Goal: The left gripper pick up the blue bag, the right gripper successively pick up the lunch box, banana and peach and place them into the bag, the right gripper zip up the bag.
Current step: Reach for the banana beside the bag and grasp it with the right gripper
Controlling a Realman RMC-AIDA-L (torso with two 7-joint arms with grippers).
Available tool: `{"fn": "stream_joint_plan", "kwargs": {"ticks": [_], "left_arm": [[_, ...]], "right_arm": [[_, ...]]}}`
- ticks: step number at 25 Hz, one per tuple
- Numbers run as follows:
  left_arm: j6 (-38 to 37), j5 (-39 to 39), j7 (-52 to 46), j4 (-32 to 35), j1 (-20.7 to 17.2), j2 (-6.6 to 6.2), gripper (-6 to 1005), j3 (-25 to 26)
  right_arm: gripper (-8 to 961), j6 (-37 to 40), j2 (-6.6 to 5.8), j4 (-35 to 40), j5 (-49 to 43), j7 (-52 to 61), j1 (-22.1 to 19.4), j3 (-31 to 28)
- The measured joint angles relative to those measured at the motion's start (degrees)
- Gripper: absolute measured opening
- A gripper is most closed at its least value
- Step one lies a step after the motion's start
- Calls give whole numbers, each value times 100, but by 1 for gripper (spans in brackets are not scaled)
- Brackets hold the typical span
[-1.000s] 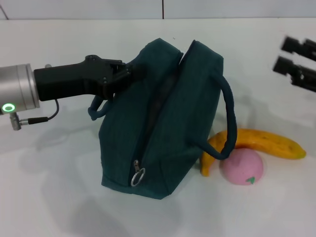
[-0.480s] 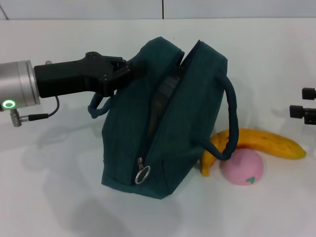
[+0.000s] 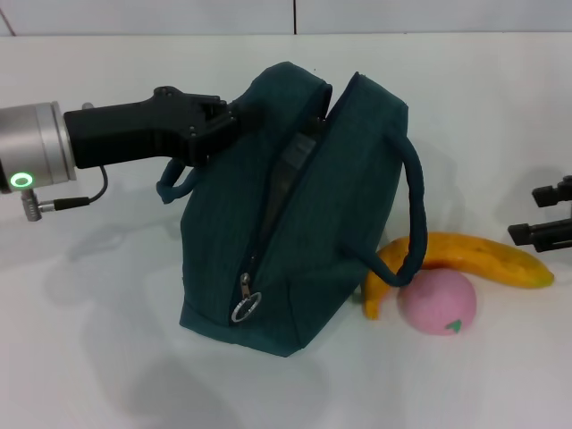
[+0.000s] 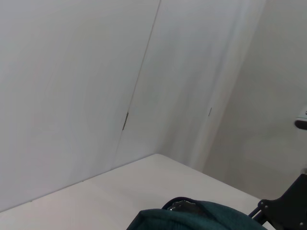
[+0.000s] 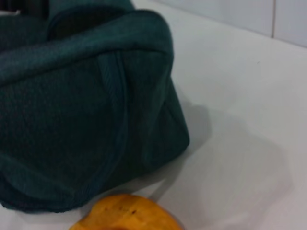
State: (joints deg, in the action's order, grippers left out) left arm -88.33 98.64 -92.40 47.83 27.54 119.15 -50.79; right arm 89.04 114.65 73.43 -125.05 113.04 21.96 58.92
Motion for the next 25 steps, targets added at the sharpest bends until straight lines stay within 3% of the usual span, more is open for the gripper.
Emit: {"fn": "stream_joint_plan", "kwargs": {"ticks": [3,8,16,25], "left_arm": [[2,4,1,-1,6,2,40,-3],[6,6,2,-1,15,3,40,-10],[9,7,2,-46,79,3,41,-11],[29,6,3,-64,94,11,41,-11]], "right_arm": [[733,-53,9,118,-214,225,102,118],[815,-20,28,195,-631,493,300,428],[805,-403,57,252,-1261,972,452,1415],[803,-528,75,199,-1331,1019,562,1944]]}}
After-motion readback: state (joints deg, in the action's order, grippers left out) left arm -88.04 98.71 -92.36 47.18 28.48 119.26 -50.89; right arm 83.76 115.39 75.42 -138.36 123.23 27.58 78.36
